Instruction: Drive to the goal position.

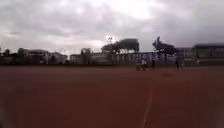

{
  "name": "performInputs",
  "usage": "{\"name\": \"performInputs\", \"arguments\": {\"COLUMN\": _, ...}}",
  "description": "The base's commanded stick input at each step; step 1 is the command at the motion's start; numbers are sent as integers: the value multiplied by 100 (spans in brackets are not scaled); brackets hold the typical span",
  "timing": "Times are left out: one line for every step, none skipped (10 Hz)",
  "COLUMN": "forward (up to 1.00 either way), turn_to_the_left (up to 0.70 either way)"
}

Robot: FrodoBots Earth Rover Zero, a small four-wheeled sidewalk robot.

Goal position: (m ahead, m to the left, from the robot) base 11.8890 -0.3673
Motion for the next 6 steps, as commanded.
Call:
{"name": "performInputs", "arguments": {"forward": 70, "turn_to_the_left": 0}}
{"name": "performInputs", "arguments": {"forward": 70, "turn_to_the_left": 0}}
{"name": "performInputs", "arguments": {"forward": 70, "turn_to_the_left": 0}}
{"name": "performInputs", "arguments": {"forward": 70, "turn_to_the_left": 0}}
{"name": "performInputs", "arguments": {"forward": 70, "turn_to_the_left": 0}}
{"name": "performInputs", "arguments": {"forward": 70, "turn_to_the_left": 0}}
